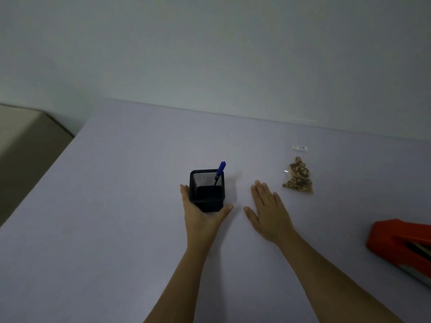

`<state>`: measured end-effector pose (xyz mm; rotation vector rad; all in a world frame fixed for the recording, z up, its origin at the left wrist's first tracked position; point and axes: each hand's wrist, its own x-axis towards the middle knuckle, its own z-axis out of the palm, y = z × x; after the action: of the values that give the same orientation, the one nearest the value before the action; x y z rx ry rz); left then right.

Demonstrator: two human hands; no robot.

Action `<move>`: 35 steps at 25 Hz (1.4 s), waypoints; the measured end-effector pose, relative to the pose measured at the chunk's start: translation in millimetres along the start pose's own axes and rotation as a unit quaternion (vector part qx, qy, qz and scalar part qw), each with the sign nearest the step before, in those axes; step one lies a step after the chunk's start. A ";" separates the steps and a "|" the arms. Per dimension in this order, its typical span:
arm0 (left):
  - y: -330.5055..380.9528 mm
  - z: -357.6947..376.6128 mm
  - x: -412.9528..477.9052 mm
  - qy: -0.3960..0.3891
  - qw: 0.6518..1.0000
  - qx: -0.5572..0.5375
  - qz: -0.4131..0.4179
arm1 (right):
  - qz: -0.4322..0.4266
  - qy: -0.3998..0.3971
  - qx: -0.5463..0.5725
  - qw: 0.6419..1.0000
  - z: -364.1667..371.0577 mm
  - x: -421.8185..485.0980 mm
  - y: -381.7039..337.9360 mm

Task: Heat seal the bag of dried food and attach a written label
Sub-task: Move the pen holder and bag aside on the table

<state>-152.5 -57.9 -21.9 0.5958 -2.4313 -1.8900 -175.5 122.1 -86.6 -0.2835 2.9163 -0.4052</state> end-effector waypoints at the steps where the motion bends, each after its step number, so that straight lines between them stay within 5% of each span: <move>1: -3.7 5.2 3.9 0.018 1.000 -0.014 -0.001 | 0.001 0.006 0.002 1.000 1.4 -0.1 0.8; 6: 5.5 27.3 25.2 0.086 0.995 -0.040 0.032 | 0.015 0.038 -0.001 0.999 6.7 -2.5 -0.3; 18: 90.6 163.5 152.0 -0.015 0.993 -0.030 0.115 | 0.012 0.077 -0.019 0.997 10.1 0.4 6.3; 35: 68.9 174.0 181.1 -0.045 0.989 -0.012 0.141 | 0.008 0.093 -0.045 0.995 10.7 2.4 4.6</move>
<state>-381.1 64.5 -45.9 0.1553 -2.3865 -1.8618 -176.4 123.3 -98.4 -0.2480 3.1233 -0.3153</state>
